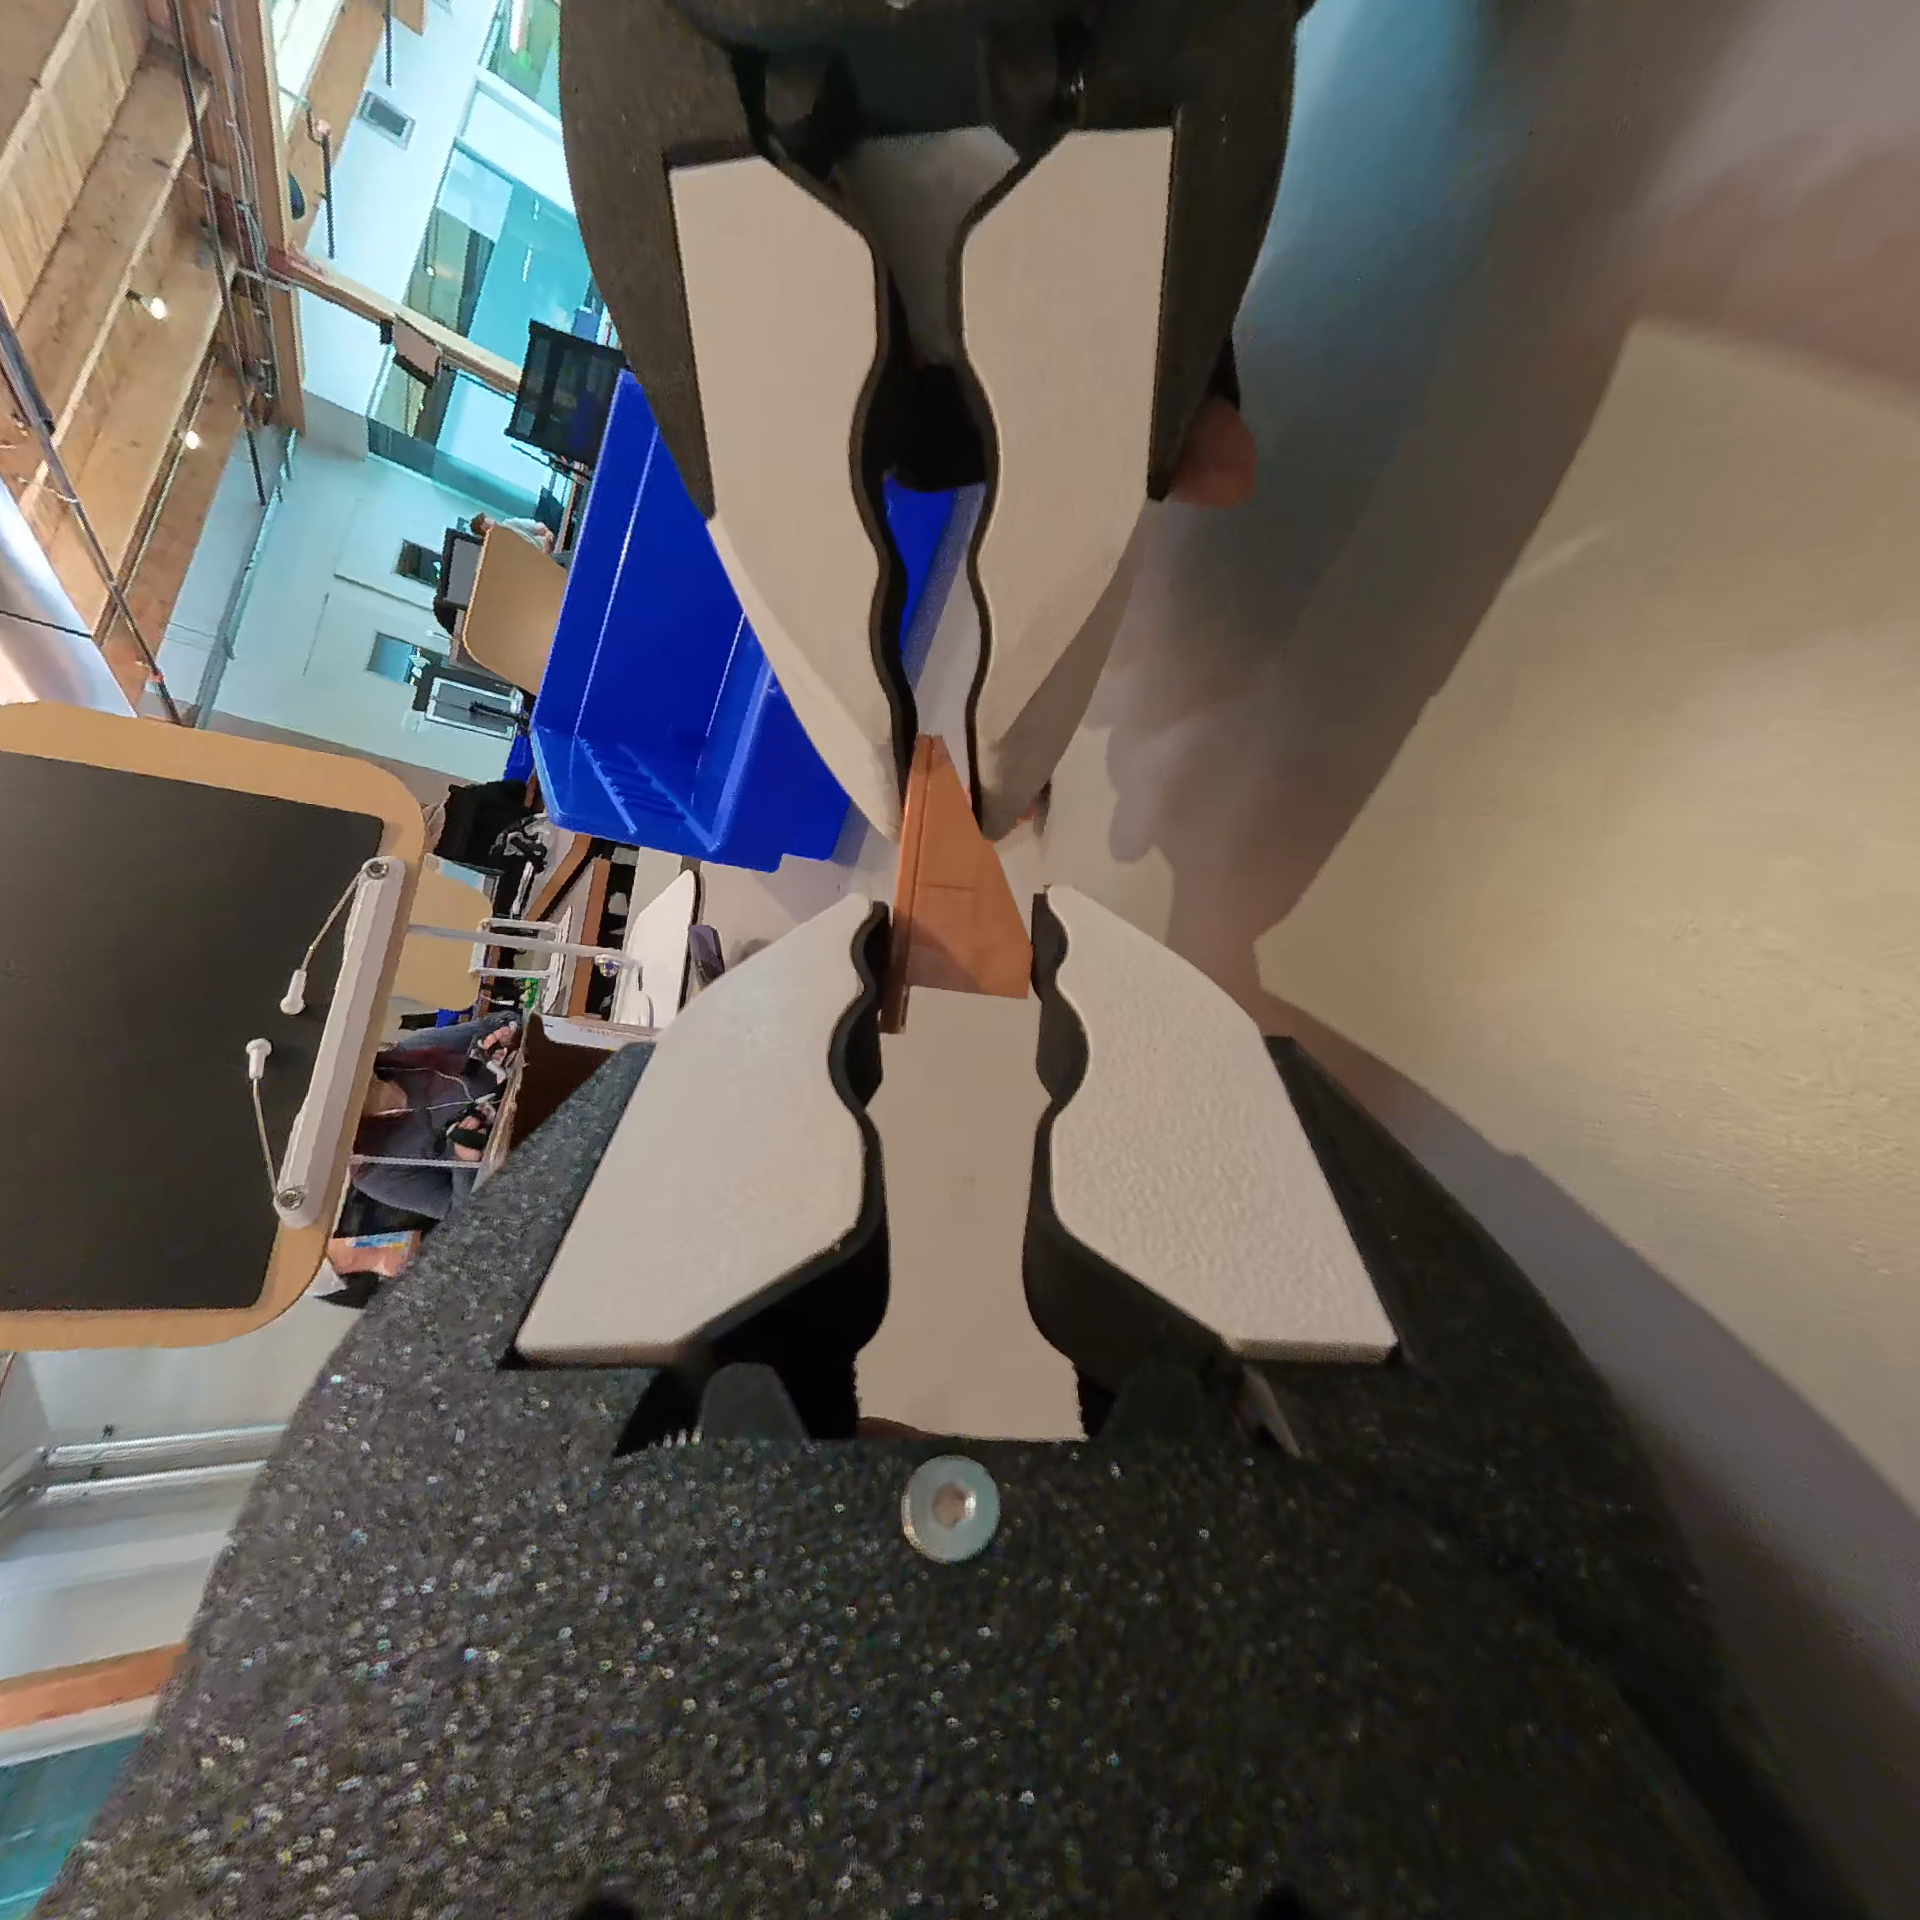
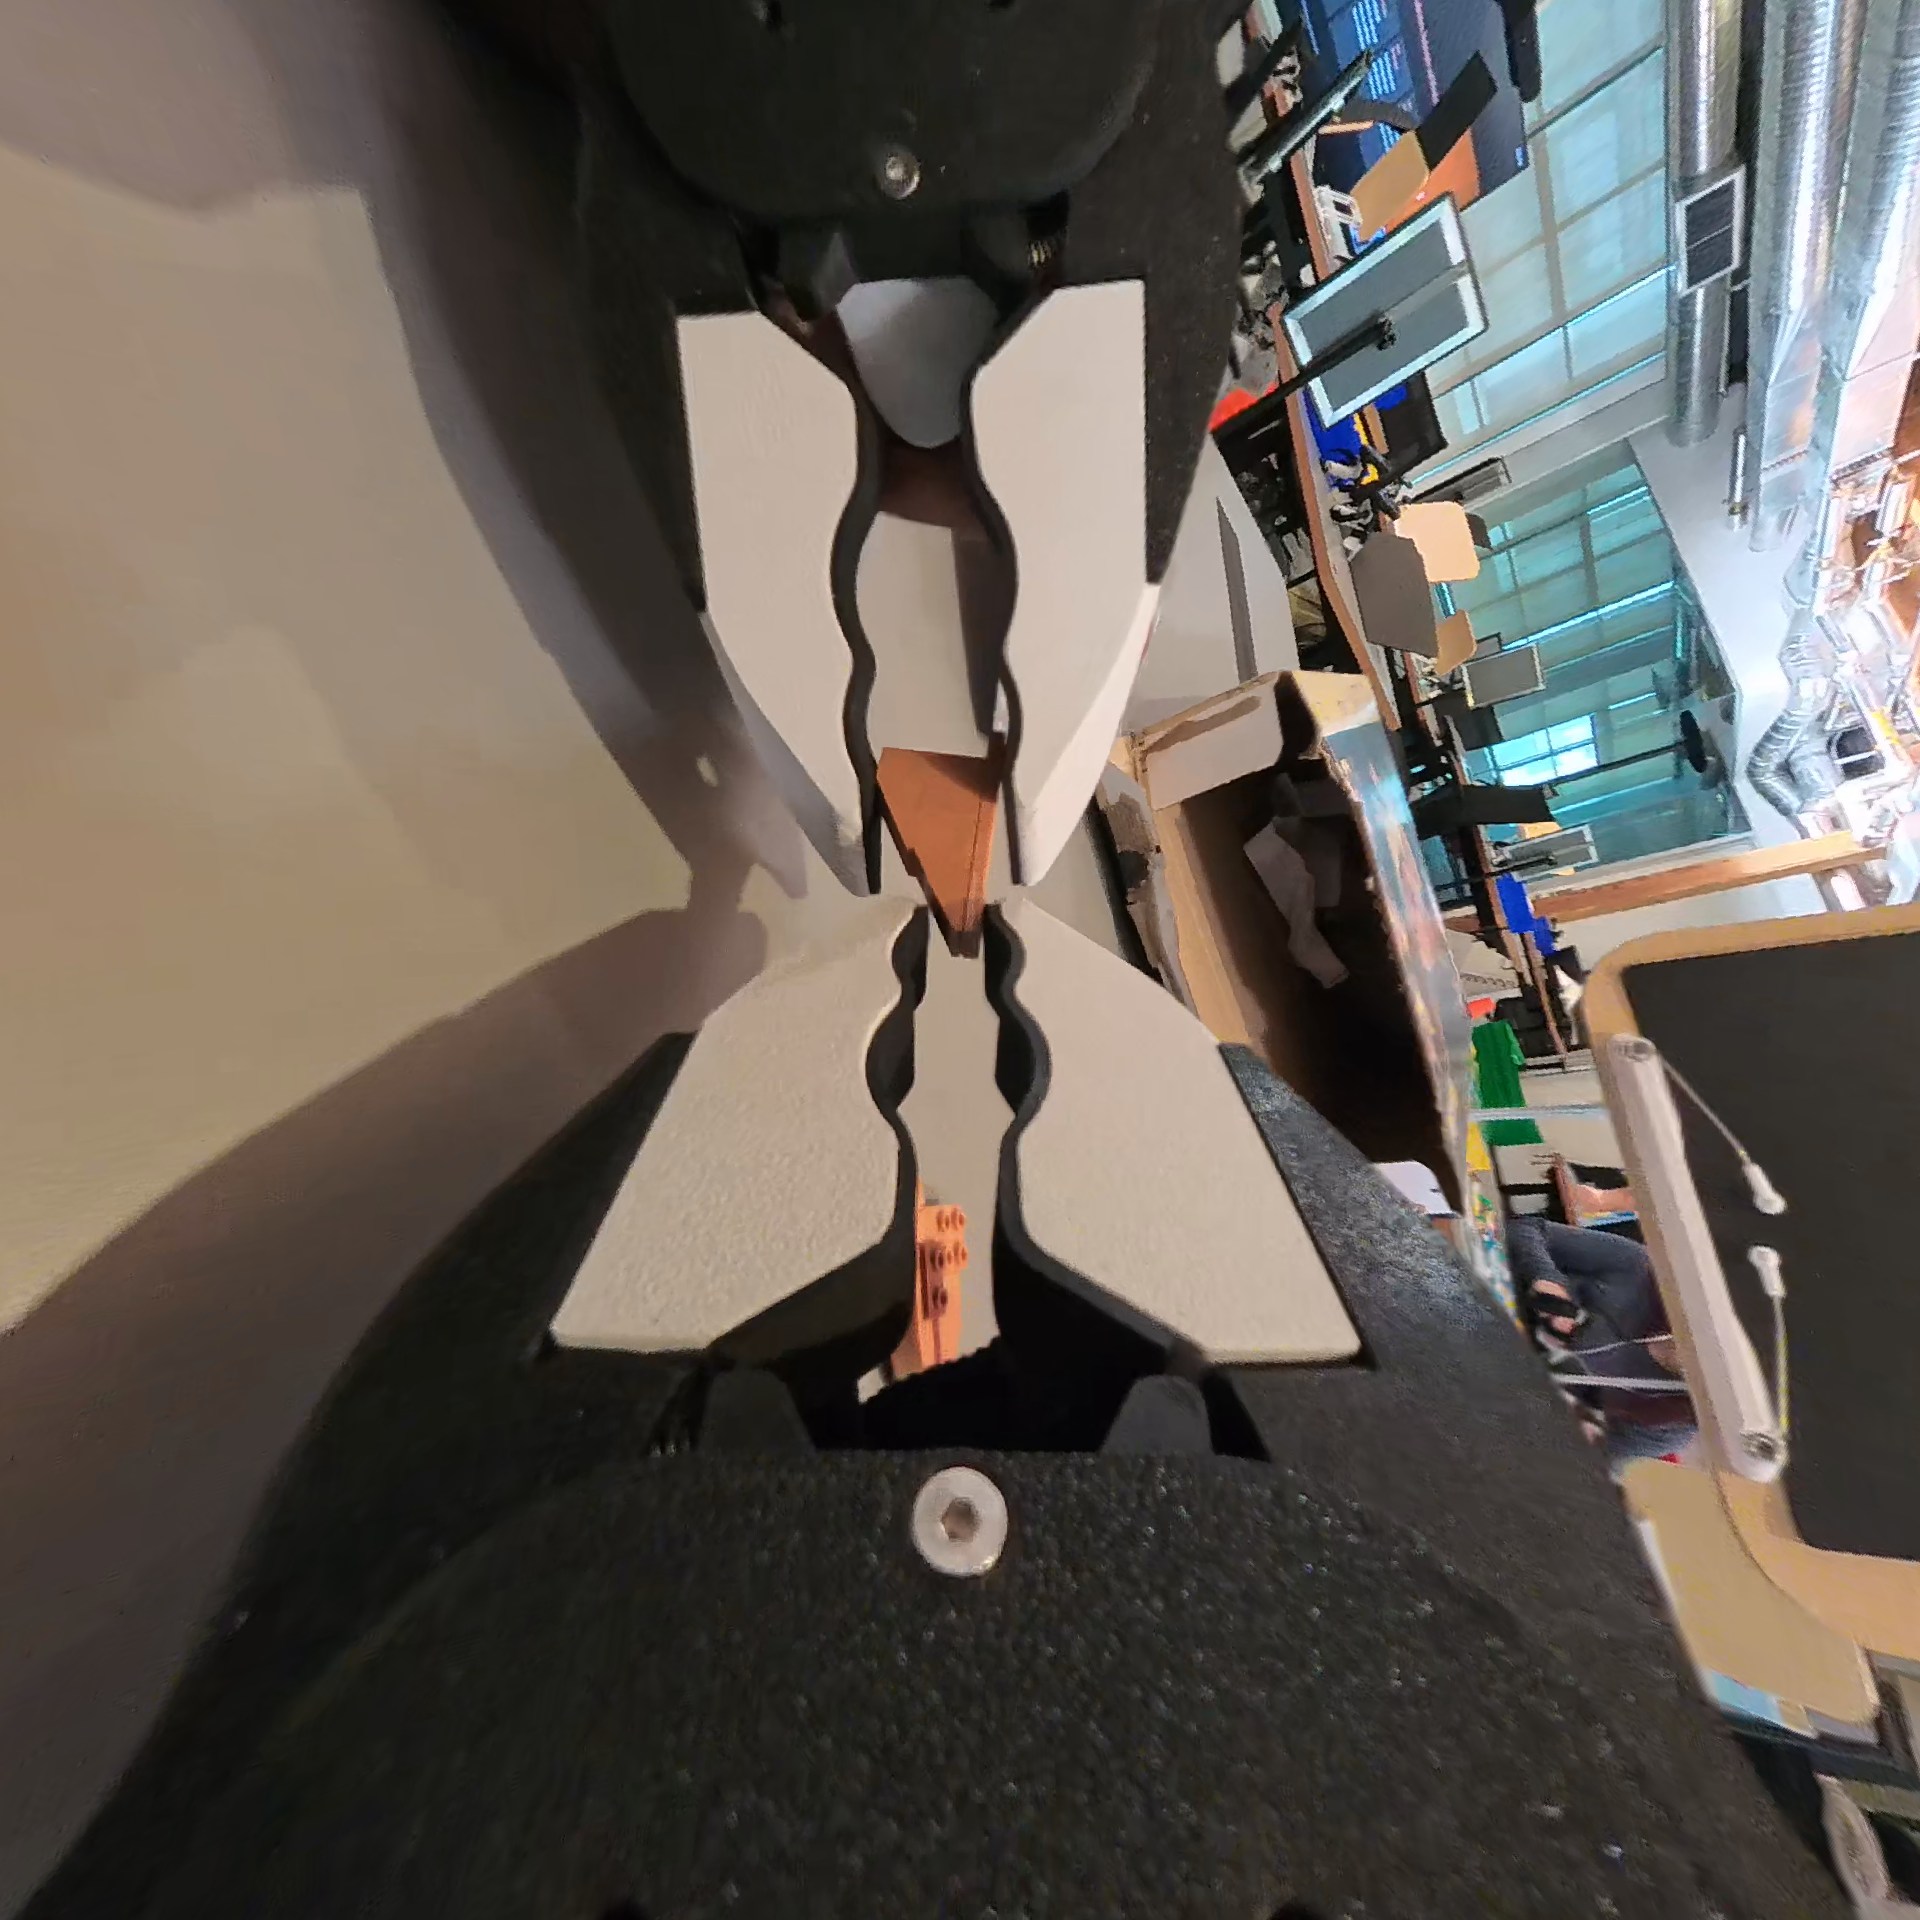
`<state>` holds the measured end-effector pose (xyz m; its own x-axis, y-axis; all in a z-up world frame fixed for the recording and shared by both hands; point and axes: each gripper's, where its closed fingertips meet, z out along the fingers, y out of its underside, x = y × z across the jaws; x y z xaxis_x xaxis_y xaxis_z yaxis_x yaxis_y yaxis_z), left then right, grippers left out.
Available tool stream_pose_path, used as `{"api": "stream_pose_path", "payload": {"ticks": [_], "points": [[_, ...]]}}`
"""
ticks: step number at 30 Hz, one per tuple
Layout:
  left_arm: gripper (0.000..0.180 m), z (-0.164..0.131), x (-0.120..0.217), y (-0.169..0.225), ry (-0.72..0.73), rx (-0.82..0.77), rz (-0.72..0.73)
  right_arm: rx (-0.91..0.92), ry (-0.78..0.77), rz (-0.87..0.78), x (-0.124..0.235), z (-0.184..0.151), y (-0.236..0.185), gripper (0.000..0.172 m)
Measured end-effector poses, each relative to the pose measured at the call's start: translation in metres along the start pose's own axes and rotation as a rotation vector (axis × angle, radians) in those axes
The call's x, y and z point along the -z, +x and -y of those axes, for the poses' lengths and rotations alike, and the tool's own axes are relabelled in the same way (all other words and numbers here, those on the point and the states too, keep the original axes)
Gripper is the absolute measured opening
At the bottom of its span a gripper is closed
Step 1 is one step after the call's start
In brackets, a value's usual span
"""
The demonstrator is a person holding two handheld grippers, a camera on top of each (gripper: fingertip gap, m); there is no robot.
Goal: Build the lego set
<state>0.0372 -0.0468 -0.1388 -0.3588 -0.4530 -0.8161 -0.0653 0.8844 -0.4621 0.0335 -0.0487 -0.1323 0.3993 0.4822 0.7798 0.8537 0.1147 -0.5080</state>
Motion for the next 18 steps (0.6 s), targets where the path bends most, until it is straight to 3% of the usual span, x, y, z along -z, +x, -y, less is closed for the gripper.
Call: {"api": "stream_pose_path", "payload": {"ticks": [5,18], "points": [[0.026,-0.0078,-0.0026,0.0038,-0.04,-0.033,-0.011,0.024,-0.013,0.001,-0.0013,-0.0028,-0.0028,0.019],[0.026,-0.0067,-0.0038,0.0095,-0.033,-0.057,-0.032,0.038,-0.007,0.026,-0.0029,0.0004,-0.0087,0.01]]}}
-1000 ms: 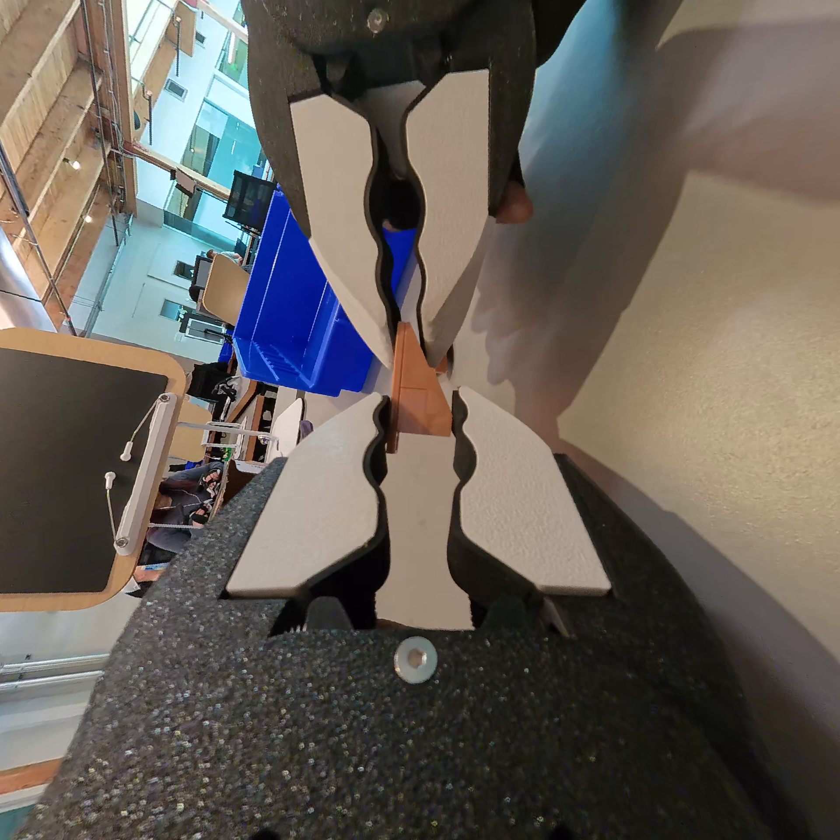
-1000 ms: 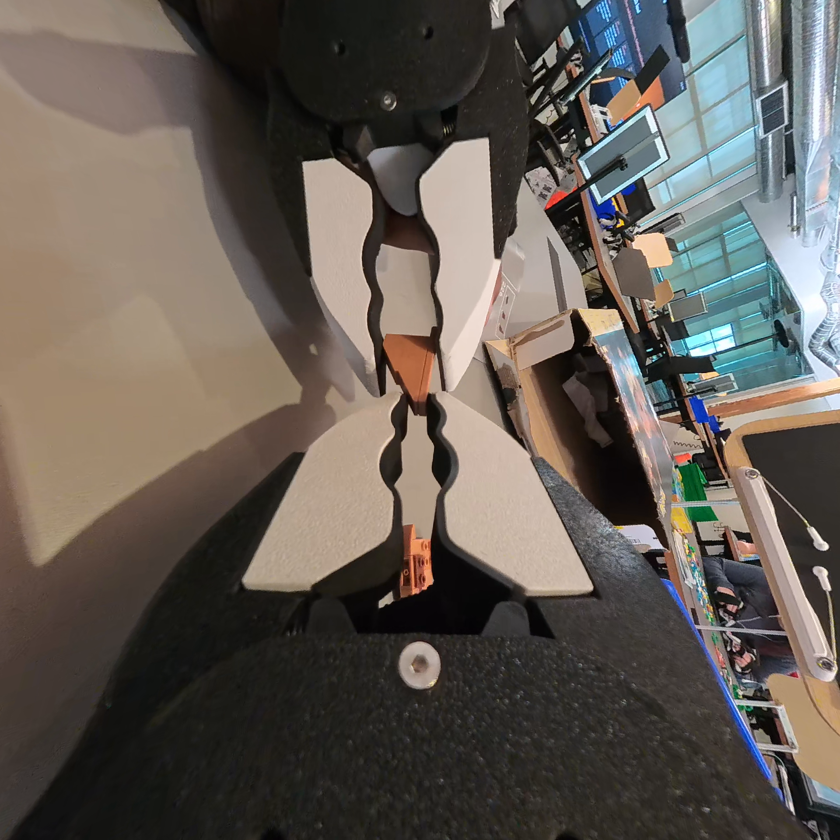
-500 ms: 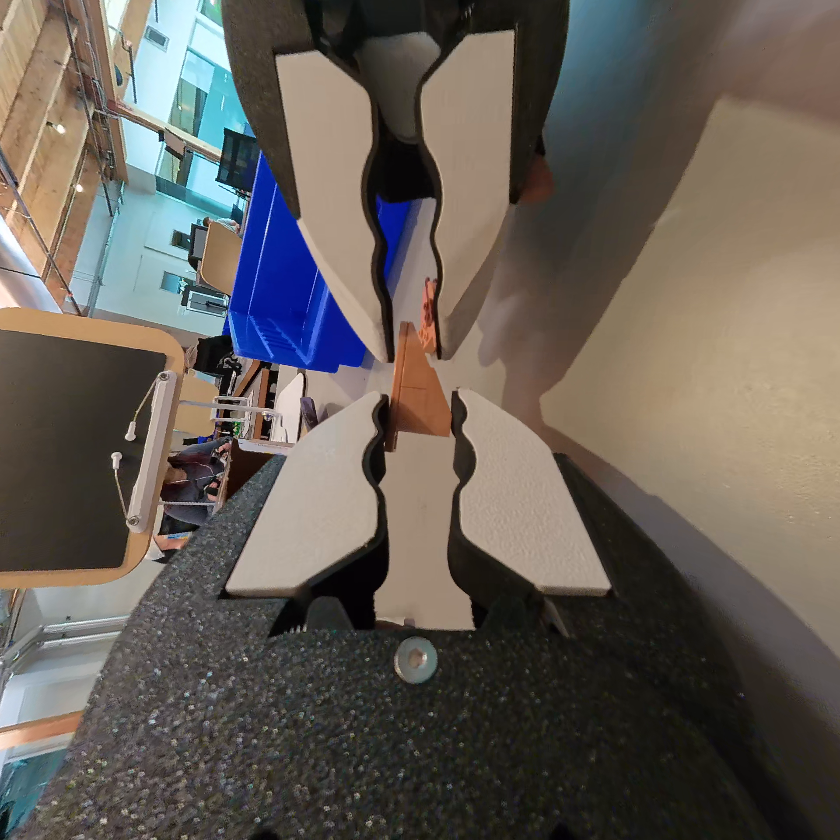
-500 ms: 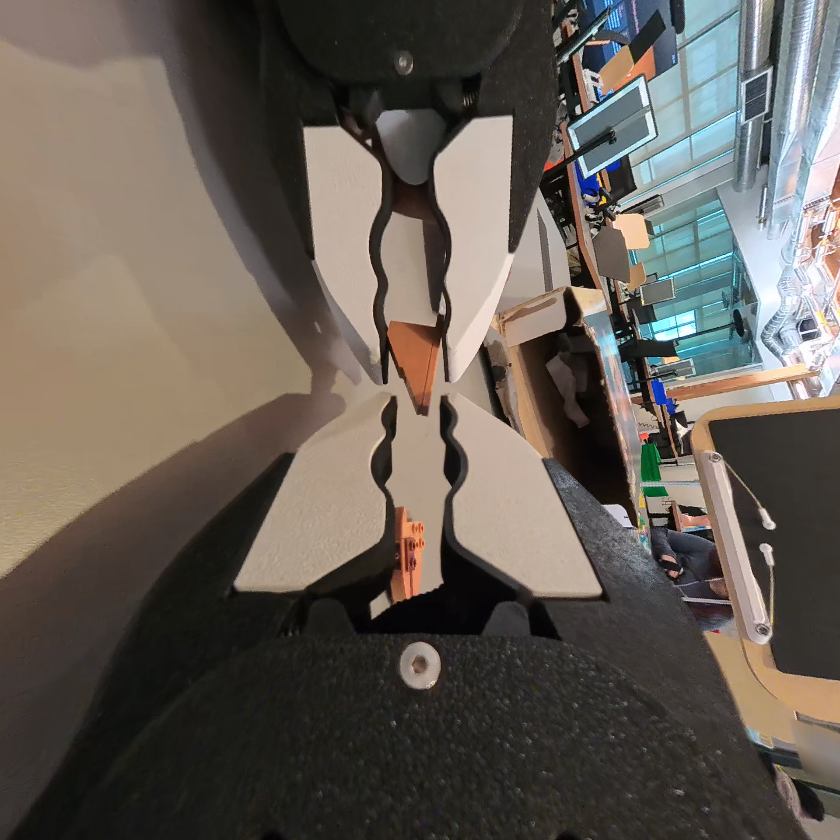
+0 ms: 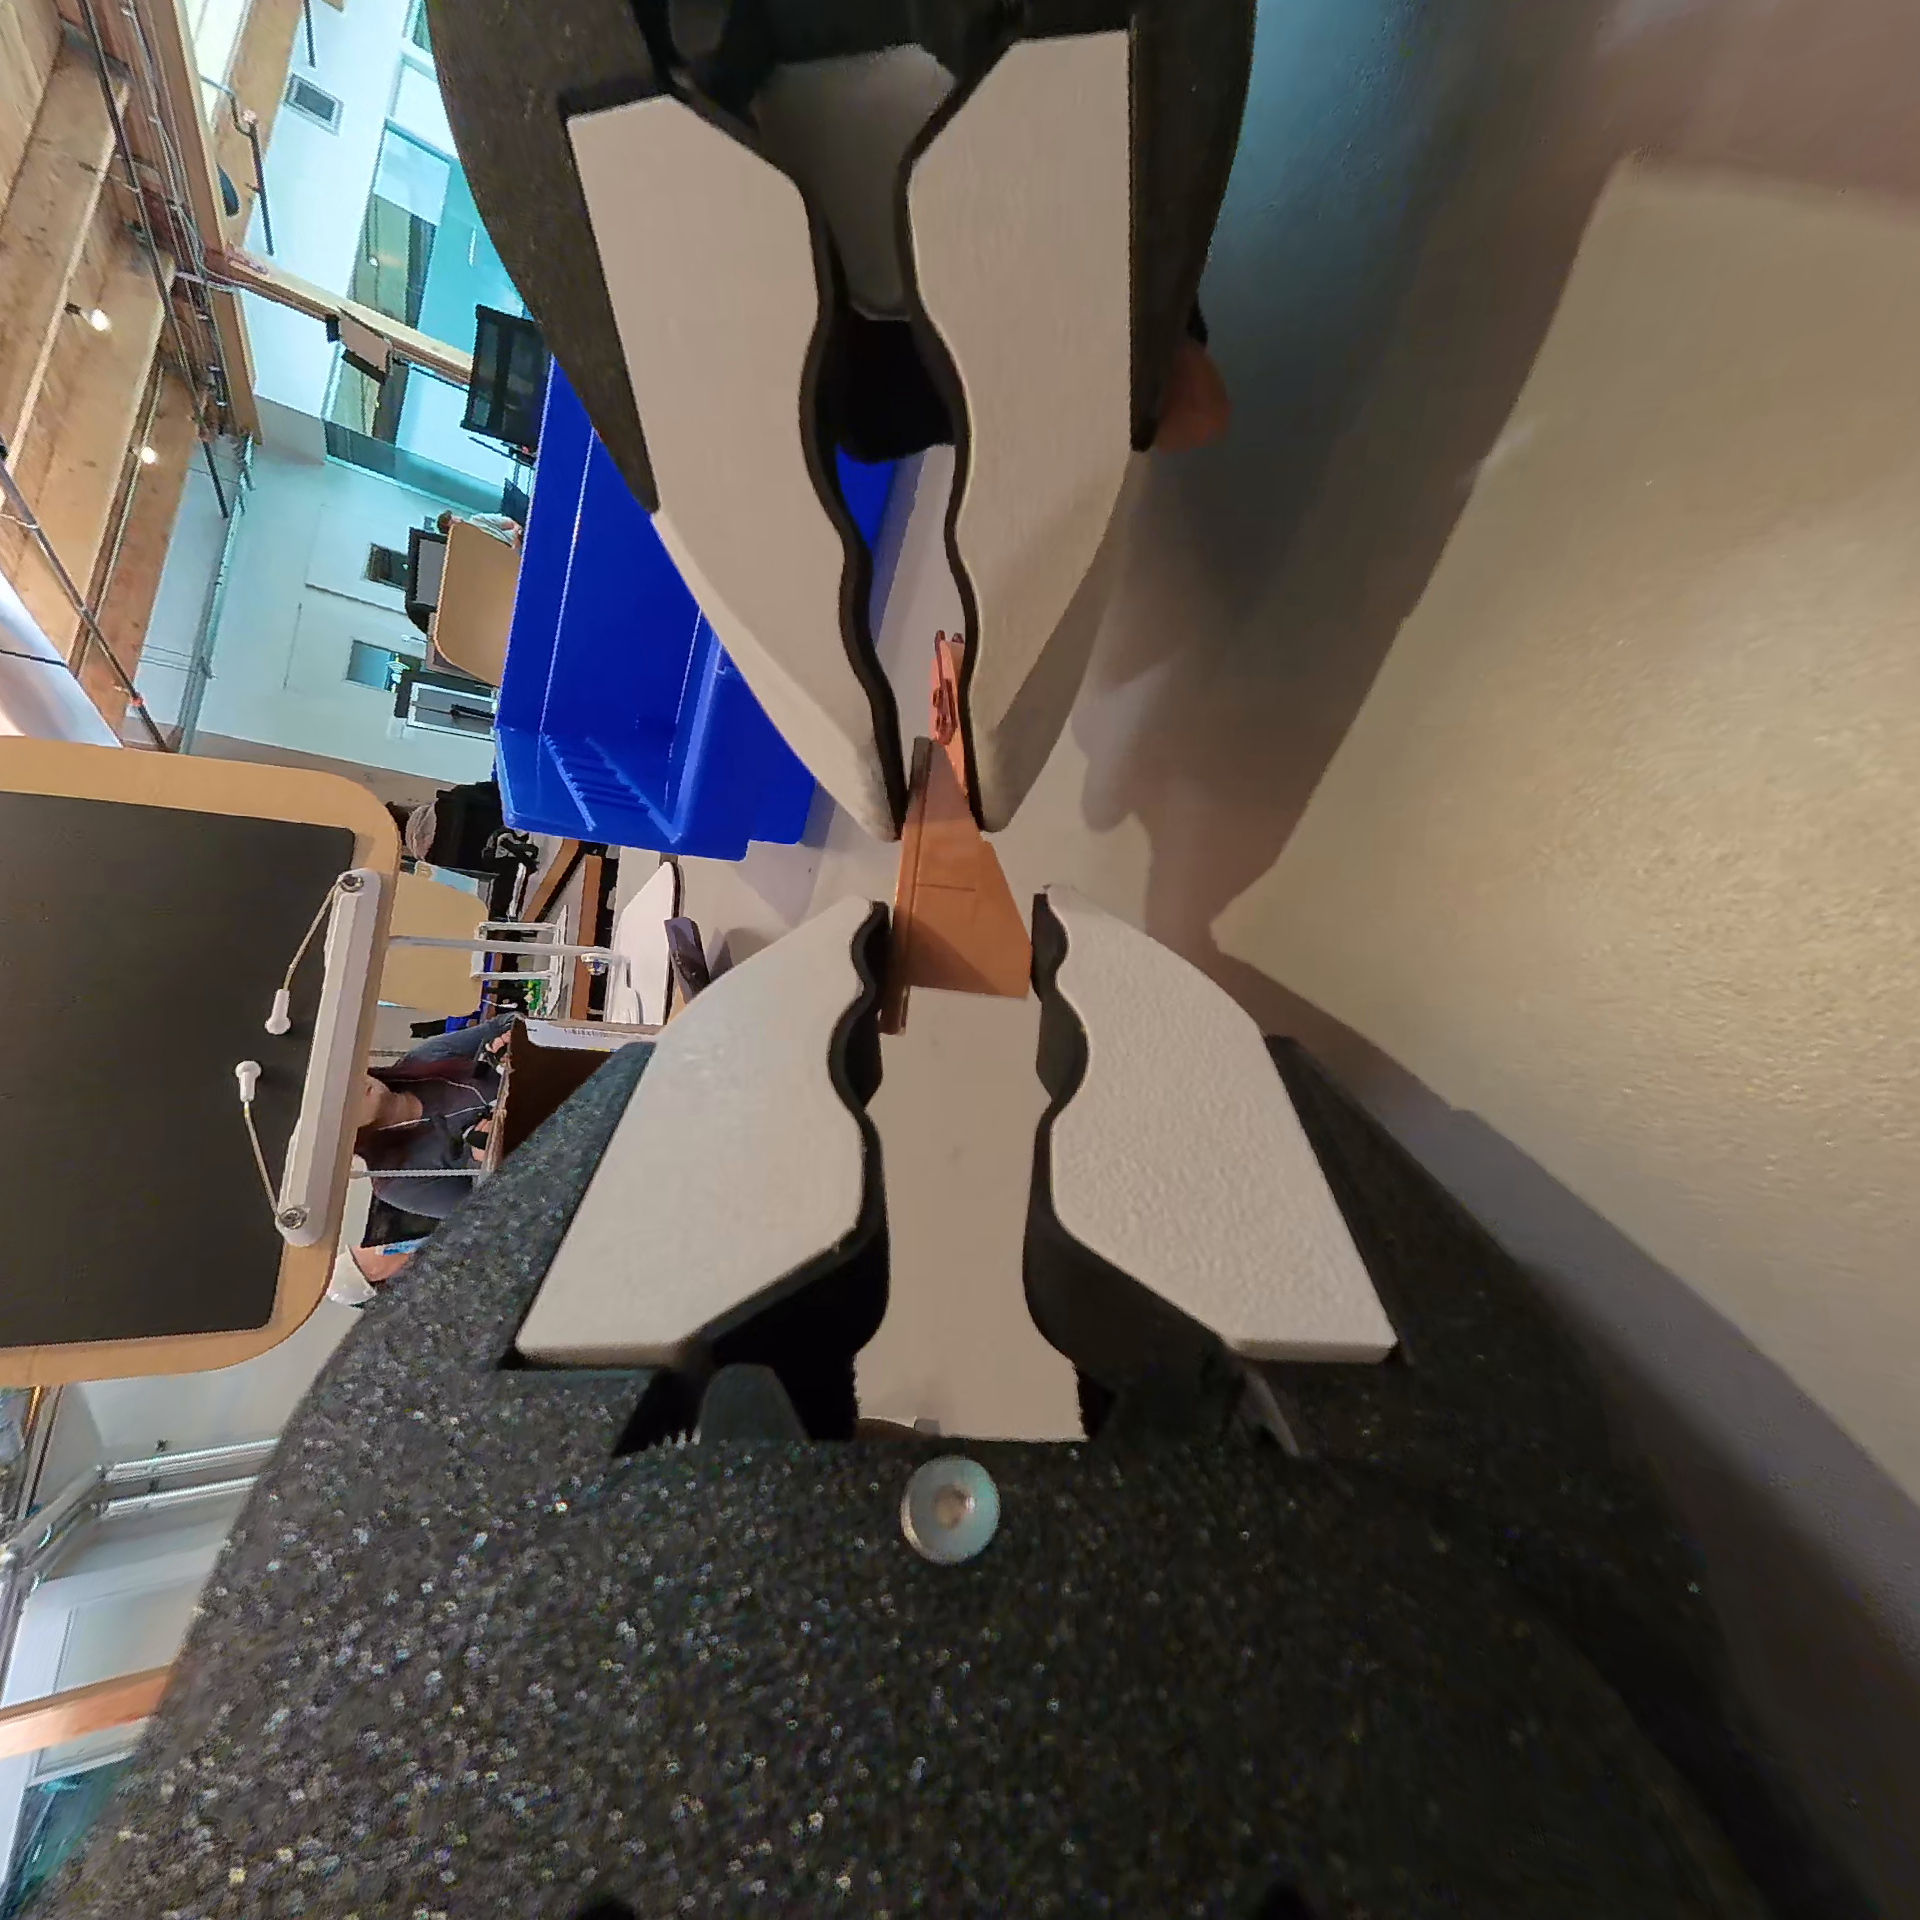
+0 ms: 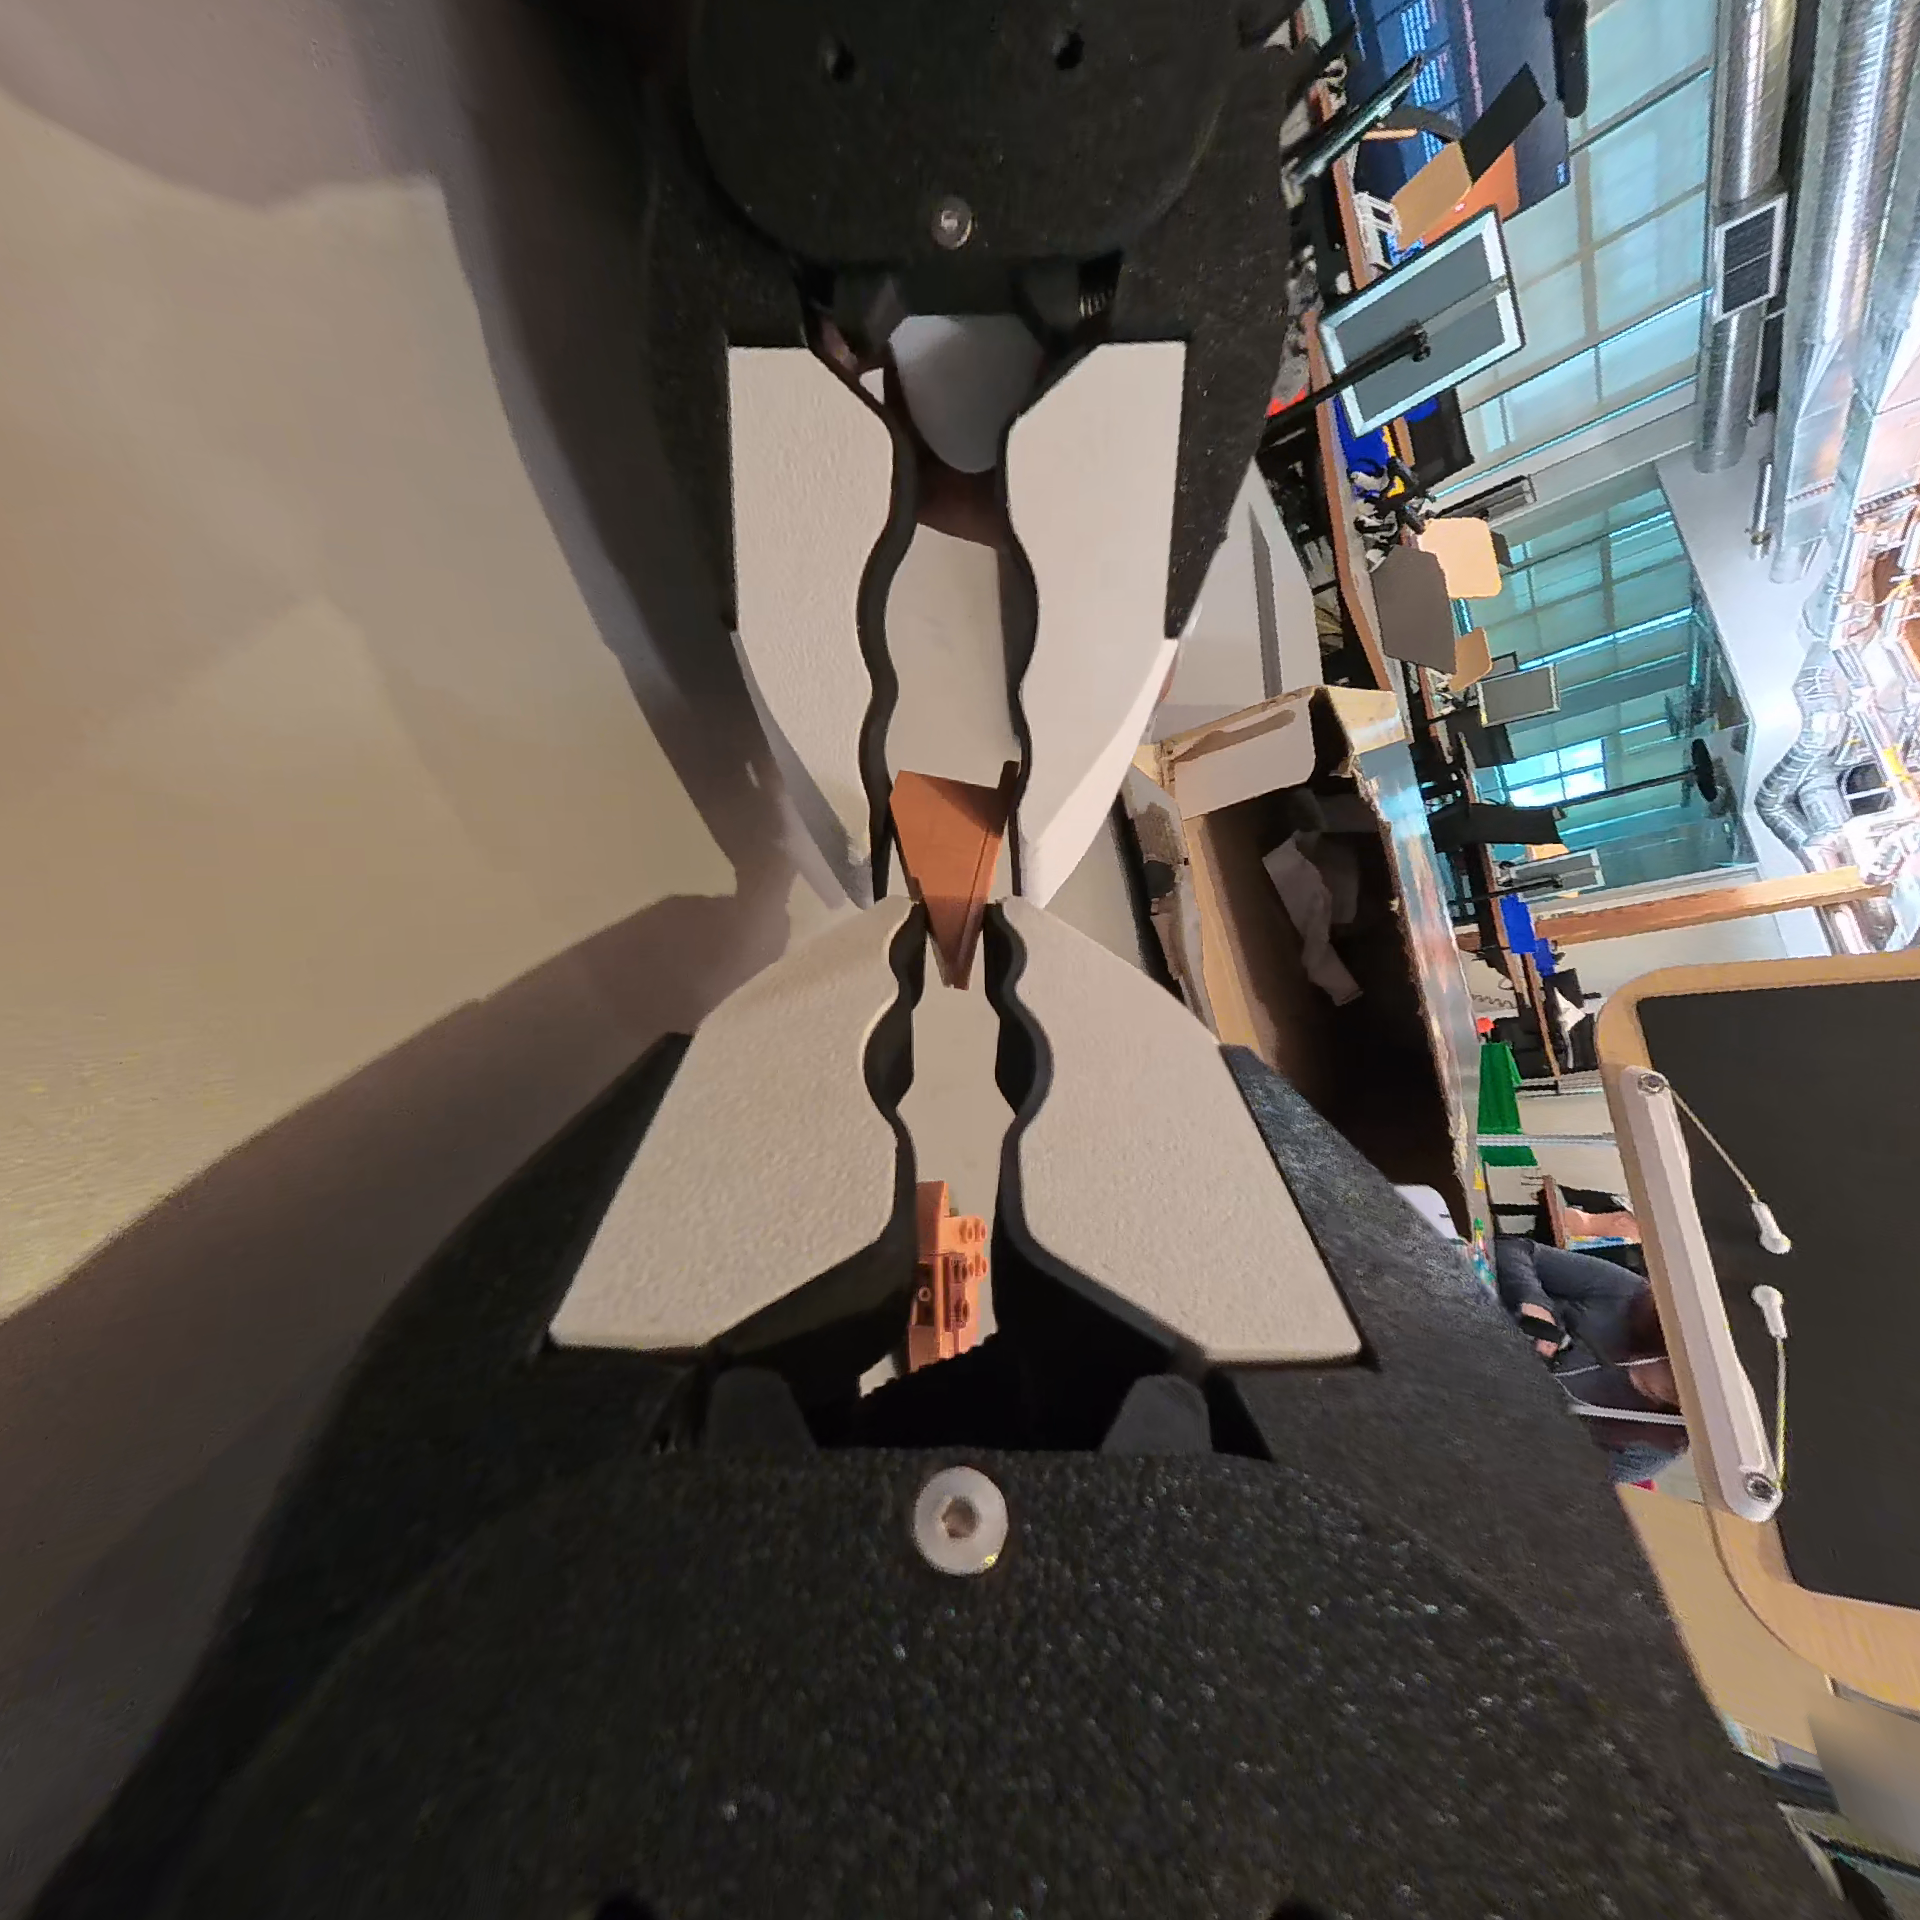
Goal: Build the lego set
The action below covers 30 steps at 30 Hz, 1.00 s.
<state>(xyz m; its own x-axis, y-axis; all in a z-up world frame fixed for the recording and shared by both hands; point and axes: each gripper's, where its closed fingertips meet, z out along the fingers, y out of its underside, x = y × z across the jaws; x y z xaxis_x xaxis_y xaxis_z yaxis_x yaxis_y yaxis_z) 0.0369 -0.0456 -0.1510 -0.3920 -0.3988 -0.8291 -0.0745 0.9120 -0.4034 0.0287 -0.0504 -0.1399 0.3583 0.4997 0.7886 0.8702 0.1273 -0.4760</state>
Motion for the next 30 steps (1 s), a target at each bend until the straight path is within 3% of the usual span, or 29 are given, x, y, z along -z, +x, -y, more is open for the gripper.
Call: {"api": "stream_pose_path", "payload": {"ticks": [22,26,30], "points": [[0.026,-0.011,-0.004,-0.001,-0.059,0.009,0.003,0.073,-0.078,-0.078,-0.005,-0.013,0.003,0.012],[0.026,-0.024,-0.003,-0.012,-0.119,0.055,0.05,0.05,-0.152,-0.146,0.006,-0.03,0.025,0.012],[0.026,-0.037,-0.003,-0.019,-0.173,0.118,0.076,-0.103,-0.26,-0.191,0.029,-0.063,0.052,0.011]]}}
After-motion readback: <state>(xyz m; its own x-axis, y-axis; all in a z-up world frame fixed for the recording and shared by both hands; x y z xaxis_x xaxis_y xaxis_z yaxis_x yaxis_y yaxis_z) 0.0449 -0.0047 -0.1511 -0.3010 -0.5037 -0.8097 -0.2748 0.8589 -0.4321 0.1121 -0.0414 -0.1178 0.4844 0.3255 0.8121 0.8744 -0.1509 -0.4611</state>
